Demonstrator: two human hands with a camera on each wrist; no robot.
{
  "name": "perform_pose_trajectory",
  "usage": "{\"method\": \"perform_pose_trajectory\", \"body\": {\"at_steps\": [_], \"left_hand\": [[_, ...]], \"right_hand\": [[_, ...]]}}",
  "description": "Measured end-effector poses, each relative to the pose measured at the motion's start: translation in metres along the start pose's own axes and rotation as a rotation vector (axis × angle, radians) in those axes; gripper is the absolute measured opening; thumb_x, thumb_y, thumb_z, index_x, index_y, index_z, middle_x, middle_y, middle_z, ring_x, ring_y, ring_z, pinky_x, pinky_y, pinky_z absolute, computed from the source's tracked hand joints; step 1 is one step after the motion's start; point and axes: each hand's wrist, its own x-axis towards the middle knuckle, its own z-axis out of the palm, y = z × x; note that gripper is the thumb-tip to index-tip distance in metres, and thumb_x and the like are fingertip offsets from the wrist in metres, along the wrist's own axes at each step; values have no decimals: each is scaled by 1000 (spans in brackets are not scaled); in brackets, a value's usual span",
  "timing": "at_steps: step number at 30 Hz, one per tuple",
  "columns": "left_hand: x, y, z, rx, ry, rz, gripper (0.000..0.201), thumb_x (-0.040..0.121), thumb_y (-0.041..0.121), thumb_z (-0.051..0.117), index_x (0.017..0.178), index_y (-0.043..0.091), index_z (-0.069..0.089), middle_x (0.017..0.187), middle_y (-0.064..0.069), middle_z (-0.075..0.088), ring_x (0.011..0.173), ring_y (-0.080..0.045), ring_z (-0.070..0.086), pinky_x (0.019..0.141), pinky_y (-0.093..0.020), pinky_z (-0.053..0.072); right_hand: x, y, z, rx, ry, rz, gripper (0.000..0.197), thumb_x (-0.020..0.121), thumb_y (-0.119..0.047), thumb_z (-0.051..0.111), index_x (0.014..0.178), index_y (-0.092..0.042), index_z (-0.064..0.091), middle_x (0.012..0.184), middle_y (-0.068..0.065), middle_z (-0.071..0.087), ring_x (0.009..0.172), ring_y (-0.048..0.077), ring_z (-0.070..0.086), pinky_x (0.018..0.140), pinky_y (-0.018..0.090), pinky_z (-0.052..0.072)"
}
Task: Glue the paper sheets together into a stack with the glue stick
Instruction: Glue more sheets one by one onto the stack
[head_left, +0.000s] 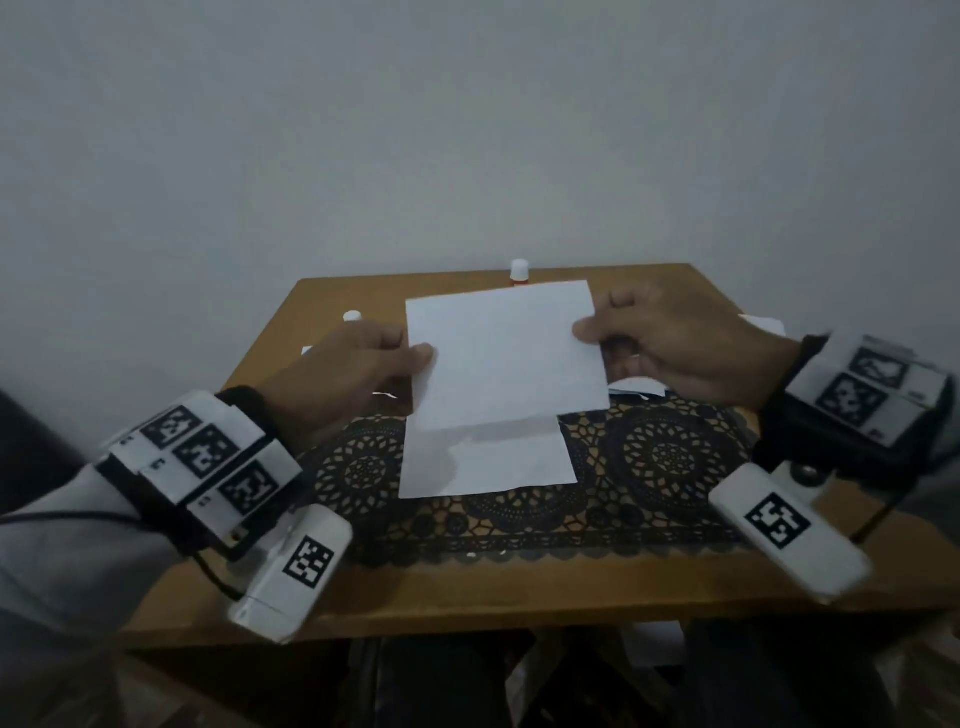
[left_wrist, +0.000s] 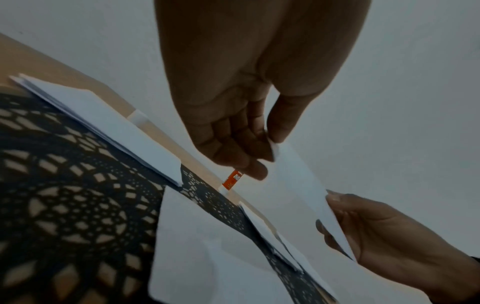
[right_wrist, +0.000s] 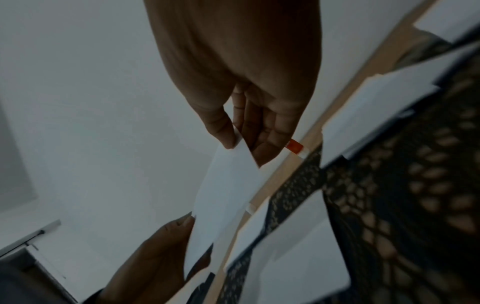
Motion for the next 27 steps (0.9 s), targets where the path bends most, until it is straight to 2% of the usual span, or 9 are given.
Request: {"method": "perform_pose_trajectory", "body": {"at_steps": [2,3,5,7,8,11,14,19,27], "left_hand": [[2,-6,-3,56,35,-24,36,94,18,55,98,-18,56,98,-30,63,85,-30,58,84,-45,48],[2,-9,-5,67,41,-42,35,93,20,58,87,-15,56,88,-31,60,81,-30,54,81,-45,45],[3,-17,-9,125,32,-90,38,86,30,67,69,-2,53,73,-18,52,72,-27,47,75,-42,39],[5,-24,-9,269,16,-138,43,83,39,68,63,5,51,69,-12,51,69,-24,47,74,-40,39],[6,-26,-8,335,17,-156,44,86,36,67,58,6,49,65,-12,50,66,-23,47,73,-37,40],[10,-29,-2,473,30,-203,50,89,29,64,44,15,48,49,2,48,57,-15,44,66,-28,38],[16,-30,-1,562,13,-250,47,87,32,67,46,14,51,48,5,48,53,-13,43,62,-25,35],[21,-31,-6,591,-28,-284,39,83,30,71,57,4,58,55,-1,51,54,-13,42,59,-24,35],[20,-32,-5,623,-38,-277,36,81,29,72,55,8,61,54,1,52,54,-11,41,57,-23,32]], "right_hand": [[0,9,6,-13,-59,67,15,90,-6,64,92,9,62,98,30,67,78,30,66,73,39,59],[1,13,7,-38,-97,94,12,90,-7,64,81,1,63,90,27,68,74,28,66,68,35,59],[3,19,8,-126,-151,143,19,90,-11,66,72,-6,61,83,21,69,68,24,66,62,30,57],[6,24,9,-239,-184,182,20,89,-16,68,73,-5,63,79,16,70,65,19,65,58,26,56],[9,26,10,-292,-192,194,21,89,-18,68,73,-6,63,75,13,69,64,17,63,57,25,55],[17,33,13,-413,-189,207,24,88,-19,70,69,-8,60,64,4,63,58,12,58,54,24,52],[23,36,18,-508,-193,205,25,89,-19,70,68,-9,59,65,2,60,56,10,54,50,21,49],[27,39,21,-588,-202,192,24,88,-21,70,70,-8,60,66,2,58,55,8,52,48,19,47],[28,44,21,-621,-209,151,26,87,-23,71,71,-6,59,68,7,56,56,10,50,48,19,46]]}}
